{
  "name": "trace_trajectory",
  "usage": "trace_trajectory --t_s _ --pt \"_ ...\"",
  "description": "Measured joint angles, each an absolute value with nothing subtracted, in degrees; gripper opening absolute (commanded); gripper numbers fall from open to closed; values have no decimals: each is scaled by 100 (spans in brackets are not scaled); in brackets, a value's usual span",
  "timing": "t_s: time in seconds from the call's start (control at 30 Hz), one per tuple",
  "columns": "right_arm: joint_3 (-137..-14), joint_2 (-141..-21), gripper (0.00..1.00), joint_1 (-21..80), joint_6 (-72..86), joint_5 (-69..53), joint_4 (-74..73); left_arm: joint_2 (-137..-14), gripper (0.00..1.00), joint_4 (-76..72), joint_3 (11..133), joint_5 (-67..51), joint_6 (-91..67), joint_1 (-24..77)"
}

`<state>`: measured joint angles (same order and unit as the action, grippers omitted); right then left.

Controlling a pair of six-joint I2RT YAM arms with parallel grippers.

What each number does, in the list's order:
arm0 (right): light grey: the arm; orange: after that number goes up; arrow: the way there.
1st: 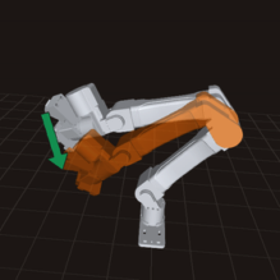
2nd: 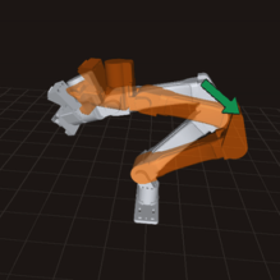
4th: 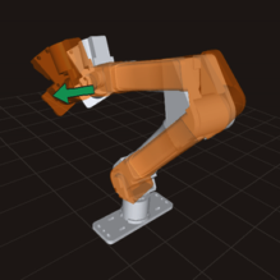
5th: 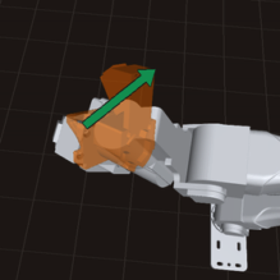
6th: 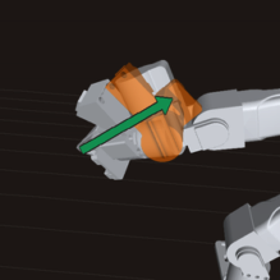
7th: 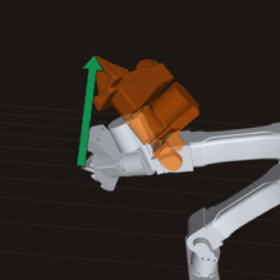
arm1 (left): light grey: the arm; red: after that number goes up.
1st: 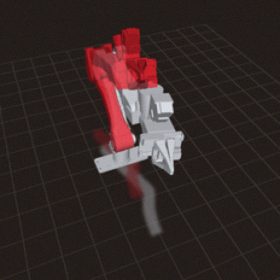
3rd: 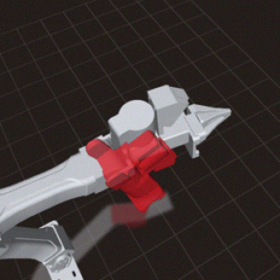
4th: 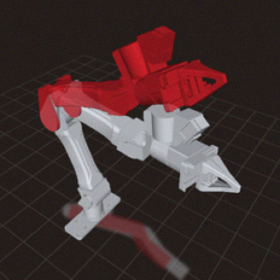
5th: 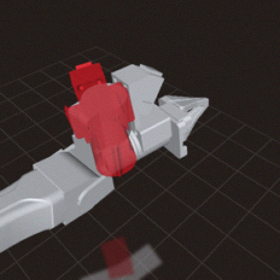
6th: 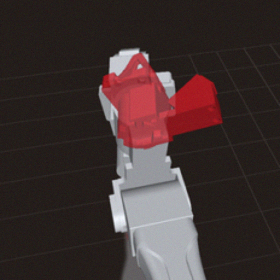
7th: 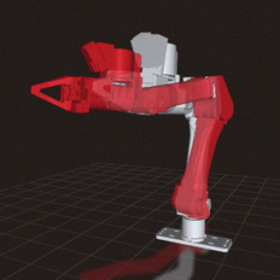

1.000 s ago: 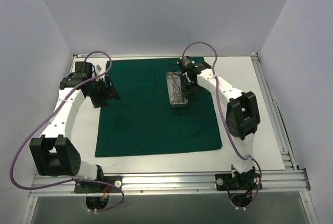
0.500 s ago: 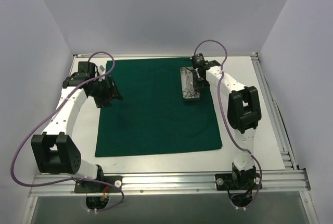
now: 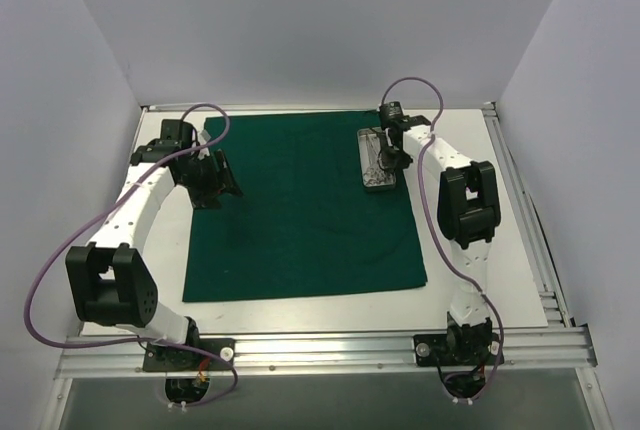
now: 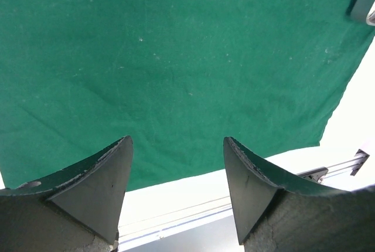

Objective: Open and lay out the surgical kit
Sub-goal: Place the container in the surgical kit.

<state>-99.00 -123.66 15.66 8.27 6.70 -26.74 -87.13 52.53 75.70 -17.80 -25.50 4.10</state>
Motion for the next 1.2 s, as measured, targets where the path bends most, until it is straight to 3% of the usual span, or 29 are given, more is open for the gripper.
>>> trace_trajectory --t_s 0.3,0.5,0.8,1.0,1.2 --pt "-10683 -12440 0 2171 1669 600 -2766 -8895 70 5282 7850 -1507 -2613 434" --pt "-11749 -13207 0 3162 2432 445 -2659 -9317 68 5325 8350 -873 -2724 370" --pt "-12337 -14156 0 3994 3625 263 -2644 -9644 67 5358 8698 -187 -2805 202" --pt "-13388 -14693 0 4154 3924 281 -2709 -9970 62 5271 8737 -250 -2606 126" --pt "-13609 -14715 0 4375 4160 242 -2657 -10403 62 4882 8812 -766 -2414 115"
